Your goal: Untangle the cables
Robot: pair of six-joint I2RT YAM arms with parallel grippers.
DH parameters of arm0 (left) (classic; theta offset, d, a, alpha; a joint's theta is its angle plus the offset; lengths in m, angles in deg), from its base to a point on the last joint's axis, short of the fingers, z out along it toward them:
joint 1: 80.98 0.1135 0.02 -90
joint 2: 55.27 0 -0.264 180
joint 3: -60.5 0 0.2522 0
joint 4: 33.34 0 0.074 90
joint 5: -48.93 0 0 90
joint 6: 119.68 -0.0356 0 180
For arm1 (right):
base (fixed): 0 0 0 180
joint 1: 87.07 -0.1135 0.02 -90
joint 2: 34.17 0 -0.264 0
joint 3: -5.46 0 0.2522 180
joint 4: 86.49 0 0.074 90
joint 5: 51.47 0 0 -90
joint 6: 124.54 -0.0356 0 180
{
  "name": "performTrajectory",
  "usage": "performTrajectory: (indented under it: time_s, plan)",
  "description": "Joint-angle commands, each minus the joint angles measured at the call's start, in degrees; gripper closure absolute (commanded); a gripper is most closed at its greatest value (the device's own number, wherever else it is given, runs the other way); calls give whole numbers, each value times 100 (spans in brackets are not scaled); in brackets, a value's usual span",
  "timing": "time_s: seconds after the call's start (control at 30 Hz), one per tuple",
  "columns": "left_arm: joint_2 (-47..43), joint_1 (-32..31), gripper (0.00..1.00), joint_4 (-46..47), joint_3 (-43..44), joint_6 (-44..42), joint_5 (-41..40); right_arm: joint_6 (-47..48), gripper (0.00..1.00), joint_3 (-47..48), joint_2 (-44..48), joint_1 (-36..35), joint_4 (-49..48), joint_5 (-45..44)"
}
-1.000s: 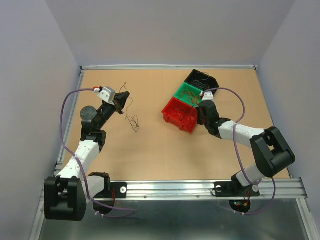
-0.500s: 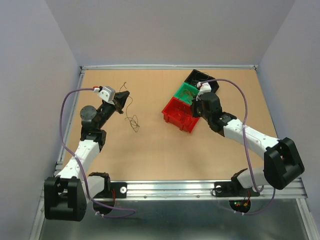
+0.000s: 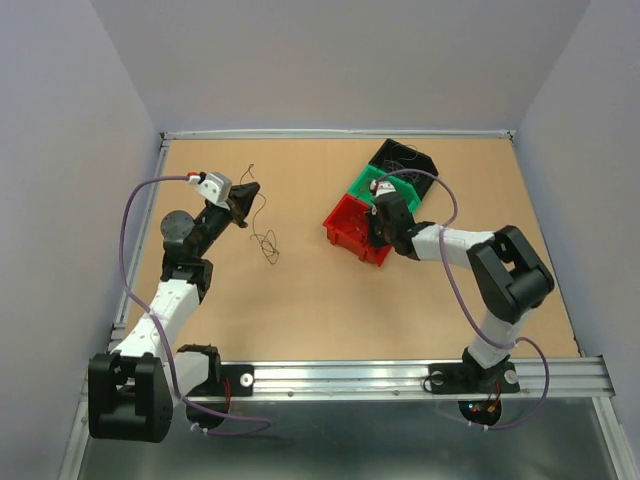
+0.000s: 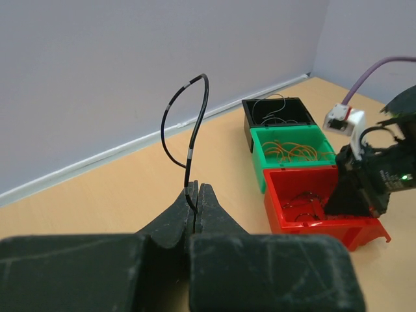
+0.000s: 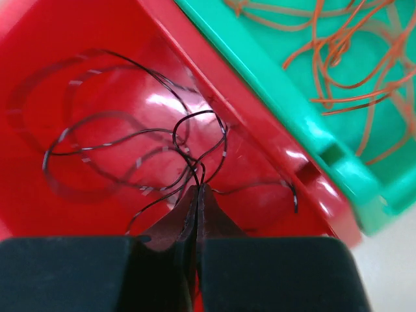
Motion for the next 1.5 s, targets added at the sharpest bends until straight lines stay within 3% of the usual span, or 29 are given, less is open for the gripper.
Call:
performTrajectory:
  time_s: [0.0,0.1,0.17,0.2,0.27,0.4,0.43,0.5,0.63,0.77,1.03,1.33,1.47]
  plan:
    - [-34,-52,100,222,290,-73,120,-49,99,545,-657,-37,-276,-266]
    - [-42,-96,100,222,290,-99,129,39,99,730,-729,-37,-276,-240]
    - [-25,-114,100,214,299,-117,173,101,94,704,-537,-37,-276,-161]
    - [-16,-123,100,205,307,-117,216,127,84,652,-292,-37,-276,-169]
    - [-33,-140,100,205,307,-99,287,128,77,511,69,-37,-284,-152]
    - [-103,-210,100,170,351,-29,524,84,52,-16,1035,-63,-311,-90]
    - [-139,-245,100,161,360,-20,576,84,37,-260,1229,-72,-337,-73]
    - [-209,-307,100,117,351,-2,638,127,21,-699,1807,-116,-556,190]
    - [-279,-369,100,73,369,24,744,189,0,-1360,2504,-213,-1513,1428]
    - [-262,-395,100,3,360,-29,744,180,0,-1547,2295,-536,-2270,2230]
    - [-86,-395,100,-314,448,-336,577,356,0,-212,206,-1513,-2411,1694]
    - [501,-395,100,-752,527,-635,235,303,0,808,-1027,-2164,-2719,1220]
    - [994,-386,100,-1201,817,-767,33,295,0,1317,-1519,-2331,-2710,414]
